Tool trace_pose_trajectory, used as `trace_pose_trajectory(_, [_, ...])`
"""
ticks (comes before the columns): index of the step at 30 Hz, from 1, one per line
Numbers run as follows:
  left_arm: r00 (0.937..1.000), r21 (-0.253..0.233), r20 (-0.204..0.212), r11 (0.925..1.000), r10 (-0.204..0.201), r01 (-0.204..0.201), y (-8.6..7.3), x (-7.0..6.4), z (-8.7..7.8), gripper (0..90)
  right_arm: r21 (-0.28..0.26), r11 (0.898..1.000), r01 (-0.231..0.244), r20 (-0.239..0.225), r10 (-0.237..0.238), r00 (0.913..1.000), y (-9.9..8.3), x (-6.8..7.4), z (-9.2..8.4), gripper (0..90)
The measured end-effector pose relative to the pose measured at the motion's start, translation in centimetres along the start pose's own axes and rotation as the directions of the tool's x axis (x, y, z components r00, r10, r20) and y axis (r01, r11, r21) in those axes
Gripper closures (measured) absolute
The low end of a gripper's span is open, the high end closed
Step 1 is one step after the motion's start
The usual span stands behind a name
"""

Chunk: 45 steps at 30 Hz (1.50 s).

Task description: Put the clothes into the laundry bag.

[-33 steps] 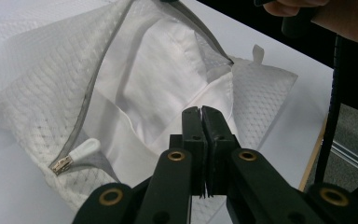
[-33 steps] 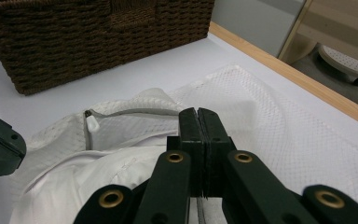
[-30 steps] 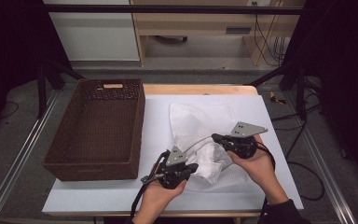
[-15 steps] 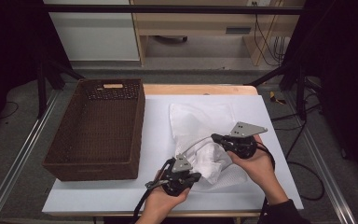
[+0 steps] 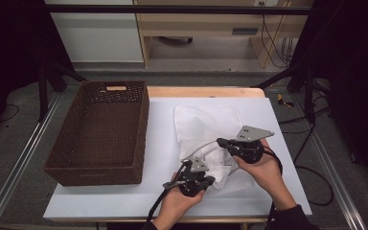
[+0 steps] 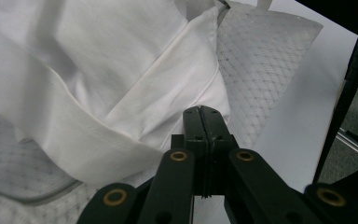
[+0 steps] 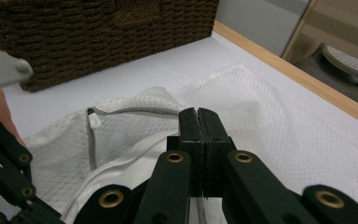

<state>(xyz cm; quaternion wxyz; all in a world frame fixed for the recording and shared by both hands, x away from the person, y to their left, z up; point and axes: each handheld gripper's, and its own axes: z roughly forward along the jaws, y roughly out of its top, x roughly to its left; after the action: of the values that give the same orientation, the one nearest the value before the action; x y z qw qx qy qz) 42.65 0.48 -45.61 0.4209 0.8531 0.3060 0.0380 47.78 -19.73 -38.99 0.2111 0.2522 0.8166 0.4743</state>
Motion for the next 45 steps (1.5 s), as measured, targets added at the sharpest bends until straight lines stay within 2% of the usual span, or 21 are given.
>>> trace_pose_trajectory(5, [1.0000,0.019,0.003,0.9998,-0.005,0.005,0.1,0.1,1.1,89.9,-0.002,1.000,-0.002,0.000,0.002,1.0000,0.0,-0.1,-0.1,90.0])
trace_pose_trajectory(13, [0.9994,0.044,-0.033,0.9990,0.005,-0.004,0.3,0.1,2.7,89.9,-0.003,1.000,-0.003,0.000,0.003,1.0000,0.0,-0.1,-0.1,89.9])
trace_pose_trajectory(21, [0.9976,0.023,-0.069,0.9997,-0.010,0.012,0.7,0.4,3.6,89.9,-0.003,1.000,-0.001,-0.004,0.001,1.0000,-0.1,-0.1,-0.3,90.0])
trace_pose_trajectory(25, [0.9968,-0.003,-0.070,0.9993,-0.038,0.038,0.9,0.6,4.1,90.0,-0.004,1.000,-0.002,-0.004,0.002,1.0000,-0.1,-0.2,-0.4,90.0])
trace_pose_trajectory(26, [0.9969,0.001,-0.073,0.9996,-0.028,0.028,0.9,0.7,4.2,89.9,-0.004,1.000,-0.001,-0.004,0.001,1.0000,-0.1,-0.2,-0.4,90.0])
trace_pose_trajectory(31, [0.9951,-0.015,-0.090,0.9991,-0.041,0.039,1.1,1.0,4.7,89.9,-0.004,1.000,-0.003,-0.005,0.003,1.0000,-0.1,-0.2,-0.4,90.0])
trace_pose_trajectory(33, [0.9932,-0.032,-0.096,0.9975,-0.065,0.062,1.2,1.2,4.9,89.9,-0.002,1.000,-0.002,-0.005,0.002,1.0000,0.0,-0.2,-0.4,89.9])
trace_pose_trajectory(36, [0.9914,-0.040,-0.107,0.9967,-0.075,0.071,1.4,1.4,5.2,89.9,0.001,1.000,-0.006,-0.003,0.006,1.0000,-0.1,-0.2,-0.4,89.9])
trace_pose_trajectory(38, [0.9885,-0.054,-0.108,0.9935,-0.106,0.100,1.4,1.6,5.5,89.9,0.000,1.000,-0.008,-0.003,0.008,1.0000,-0.1,-0.2,-0.4,89.9])
trace_pose_trajectory(45, [0.9832,-0.071,-0.131,0.9904,-0.128,0.119,2.0,1.9,6.2,89.9,-0.002,1.000,-0.009,-0.003,0.009,1.0000,-0.1,-0.3,-0.4,90.0])
